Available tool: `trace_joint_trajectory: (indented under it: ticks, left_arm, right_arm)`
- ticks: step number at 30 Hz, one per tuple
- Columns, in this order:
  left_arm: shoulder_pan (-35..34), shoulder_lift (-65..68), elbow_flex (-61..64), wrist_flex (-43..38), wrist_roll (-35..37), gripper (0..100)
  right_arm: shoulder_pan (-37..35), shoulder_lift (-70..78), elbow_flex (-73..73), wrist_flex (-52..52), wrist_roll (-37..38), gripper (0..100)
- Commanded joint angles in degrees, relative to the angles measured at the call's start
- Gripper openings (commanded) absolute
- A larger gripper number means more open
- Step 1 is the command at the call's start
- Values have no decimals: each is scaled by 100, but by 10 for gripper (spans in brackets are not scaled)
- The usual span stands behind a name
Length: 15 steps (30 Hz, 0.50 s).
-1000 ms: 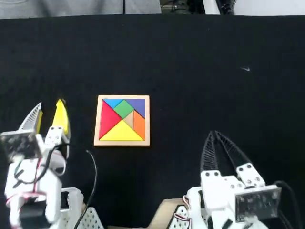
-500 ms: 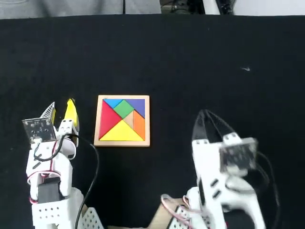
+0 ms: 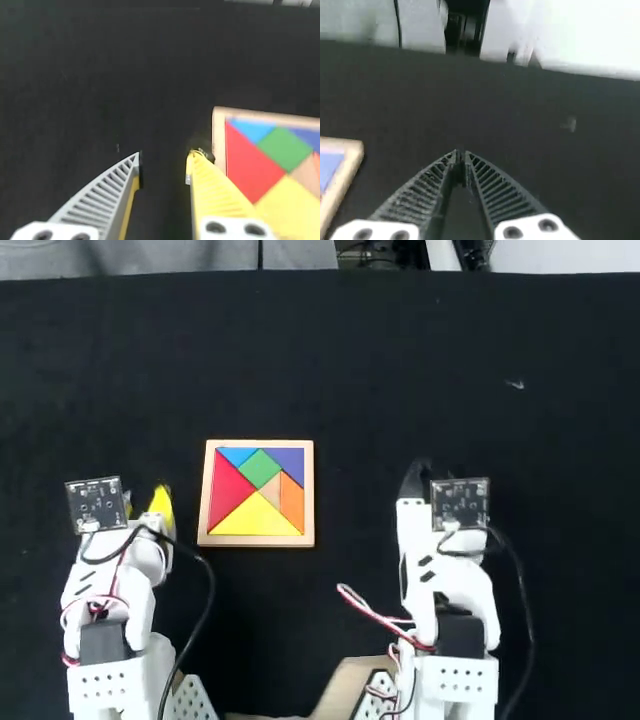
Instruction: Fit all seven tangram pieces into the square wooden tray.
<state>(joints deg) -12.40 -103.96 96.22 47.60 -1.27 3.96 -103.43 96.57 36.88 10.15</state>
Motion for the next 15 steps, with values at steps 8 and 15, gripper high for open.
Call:
trace_joint_trajectory:
  ticks: [8,15]
  left_arm:
    - [57,-35,110,2541,88,163]
    - [57,-26,110,2541,97,159]
  right_arm:
    - [-114,-505,-4,2558,18,11]
    - [-730,-488,-4,3771,18,11]
